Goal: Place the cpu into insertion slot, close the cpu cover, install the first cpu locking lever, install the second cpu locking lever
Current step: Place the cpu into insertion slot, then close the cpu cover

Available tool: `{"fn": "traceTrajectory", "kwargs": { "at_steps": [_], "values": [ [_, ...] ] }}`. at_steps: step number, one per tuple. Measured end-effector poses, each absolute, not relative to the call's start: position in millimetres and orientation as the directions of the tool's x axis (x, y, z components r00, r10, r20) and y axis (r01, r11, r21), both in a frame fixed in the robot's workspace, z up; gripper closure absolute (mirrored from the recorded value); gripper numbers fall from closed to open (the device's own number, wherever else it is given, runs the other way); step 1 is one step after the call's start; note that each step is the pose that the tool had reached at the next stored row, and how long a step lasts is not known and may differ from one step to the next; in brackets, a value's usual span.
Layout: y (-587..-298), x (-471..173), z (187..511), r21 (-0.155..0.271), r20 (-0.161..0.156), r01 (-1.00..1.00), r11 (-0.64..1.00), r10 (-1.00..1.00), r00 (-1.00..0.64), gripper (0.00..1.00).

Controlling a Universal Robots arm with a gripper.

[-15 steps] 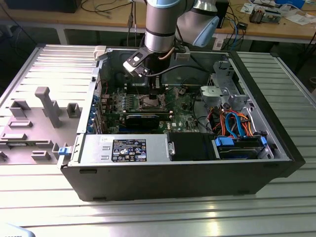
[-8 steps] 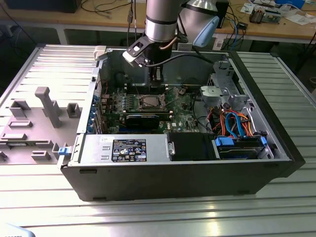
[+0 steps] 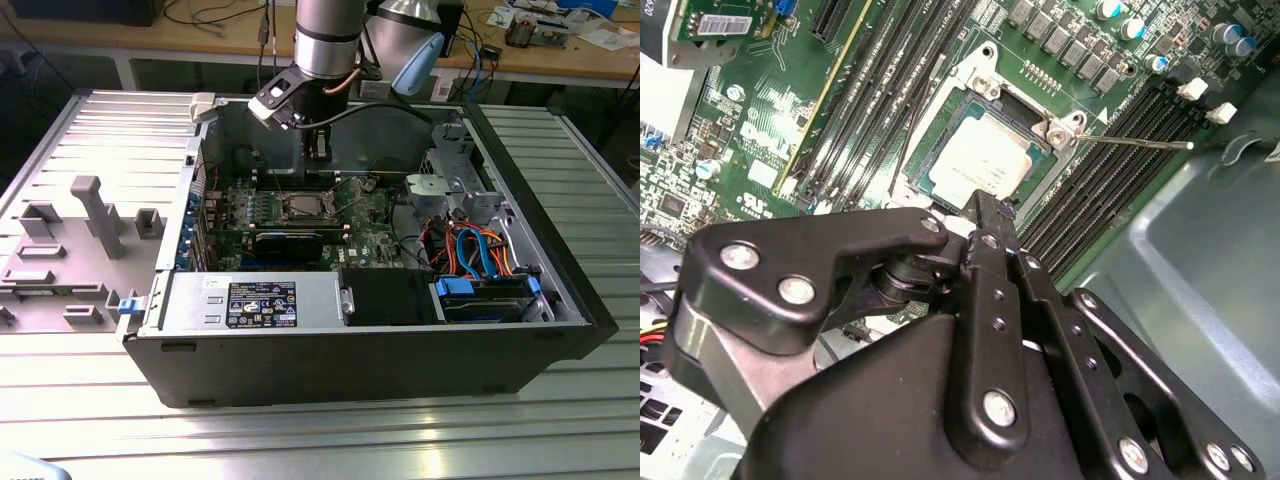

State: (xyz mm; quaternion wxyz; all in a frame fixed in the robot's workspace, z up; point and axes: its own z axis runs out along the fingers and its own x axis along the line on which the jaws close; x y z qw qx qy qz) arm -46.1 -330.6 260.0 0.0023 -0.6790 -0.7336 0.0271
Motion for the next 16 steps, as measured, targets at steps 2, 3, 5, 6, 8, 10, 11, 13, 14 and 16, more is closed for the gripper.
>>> {"fn": "traceTrajectory", "kwargs": {
  "at_steps": [2,3,5,6,8,10,11,13,14,16],
  "values": [
    [-331,-46,260,-0.043,-0.033,0.996,0.076,0.996,-0.078,0.89],
    [-331,-46,260,-0.043,-0.034,0.996,0.076,0.996,-0.078,0.89],
    [-331,-46,260,-0.043,-0.034,0.996,0.076,0.996,-0.078,0.89],
    [-331,-46,260,-0.043,-0.034,0.996,0.076,0.996,-0.078,0.89],
    [-331,-45,261,-0.043,-0.034,0.996,0.077,0.996,-0.078,0.89],
    [-331,-43,261,-0.043,-0.034,0.996,0.076,0.996,-0.078,0.89],
    [-331,-42,261,-0.043,-0.034,0.996,0.076,0.996,-0.078,0.89],
    [-331,-38,260,-0.043,-0.034,0.996,0.076,0.996,-0.078,0.89],
    [-331,-36,260,-0.043,-0.034,0.996,0.077,0.996,-0.078,0.89],
    [-331,-31,260,-0.043,-0.034,0.996,0.076,0.996,-0.078,0.89]
  ]
}}
